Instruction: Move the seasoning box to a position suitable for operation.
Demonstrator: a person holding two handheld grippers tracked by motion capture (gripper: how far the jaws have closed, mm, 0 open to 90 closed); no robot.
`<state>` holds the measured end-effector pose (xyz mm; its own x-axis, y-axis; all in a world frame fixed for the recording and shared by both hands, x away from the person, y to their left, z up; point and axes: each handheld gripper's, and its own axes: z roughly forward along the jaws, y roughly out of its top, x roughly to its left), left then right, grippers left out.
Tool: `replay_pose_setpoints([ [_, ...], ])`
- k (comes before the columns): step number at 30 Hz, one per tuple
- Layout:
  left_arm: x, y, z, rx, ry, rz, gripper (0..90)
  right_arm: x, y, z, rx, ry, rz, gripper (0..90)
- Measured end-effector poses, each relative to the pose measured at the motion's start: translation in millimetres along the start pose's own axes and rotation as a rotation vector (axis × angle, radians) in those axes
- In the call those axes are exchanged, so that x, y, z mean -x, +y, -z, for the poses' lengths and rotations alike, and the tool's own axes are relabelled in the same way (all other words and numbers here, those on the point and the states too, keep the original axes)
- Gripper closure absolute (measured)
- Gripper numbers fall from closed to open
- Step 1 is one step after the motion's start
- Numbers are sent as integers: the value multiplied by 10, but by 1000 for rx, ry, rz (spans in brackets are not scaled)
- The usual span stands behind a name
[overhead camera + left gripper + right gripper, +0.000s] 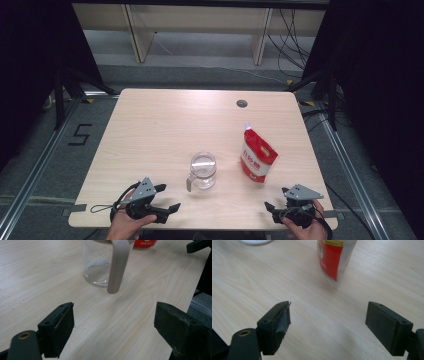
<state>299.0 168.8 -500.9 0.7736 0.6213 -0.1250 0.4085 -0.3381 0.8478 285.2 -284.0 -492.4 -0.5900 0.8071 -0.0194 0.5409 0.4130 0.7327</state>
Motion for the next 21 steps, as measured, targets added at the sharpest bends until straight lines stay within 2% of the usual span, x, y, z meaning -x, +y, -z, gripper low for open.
replay_pose_setpoints([
  [1,5,-3,-4,8,-11,10,162,-15,0,10,0,-9,-26,208],
  [2,18,-5,-4,18,-18,38,161,-4,-1,13,7,-9,-31,206],
  [5,28,11,5,33,-30,34,160,5,0,6,-2,13,-40,205],
  [6,19,20,9,33,-24,10,160,4,2,11,-13,22,-47,203],
  [7,20,22,11,32,-24,12,160,4,-3,1,-7,-3,-27,201],
  [9,15,29,13,34,-24,12,161,-6,-3,1,5,-10,-33,201],
  [10,27,29,6,41,-25,39,161,-17,3,10,-2,-9,-49,201],
  [11,32,33,1,50,-26,45,161,-12,3,8,-1,-6,-39,201],
  [13,29,42,6,55,-37,36,160,-4,0,-9,4,-4,-13,202],
  [14,41,55,1,71,-45,30,160,-20,-2,-3,-2,-15,-34,203],
  [15,48,64,-1,71,-49,28,160,0,0,-12,11,-22,-2,206],
  [16,56,77,-10,75,-53,19,164,-6,2,-15,-3,-11,-8,209],
  [19,81,115,-32,78,-50,12,168,-17,8,-11,1,-18,-18,209],
  [20,75,130,-40,74,-51,-14,175,-17,7,-15,5,-21,-15,207],
  [21,94,135,-51,74,-47,6,175,-17,7,-15,5,-21,-15,207],
])
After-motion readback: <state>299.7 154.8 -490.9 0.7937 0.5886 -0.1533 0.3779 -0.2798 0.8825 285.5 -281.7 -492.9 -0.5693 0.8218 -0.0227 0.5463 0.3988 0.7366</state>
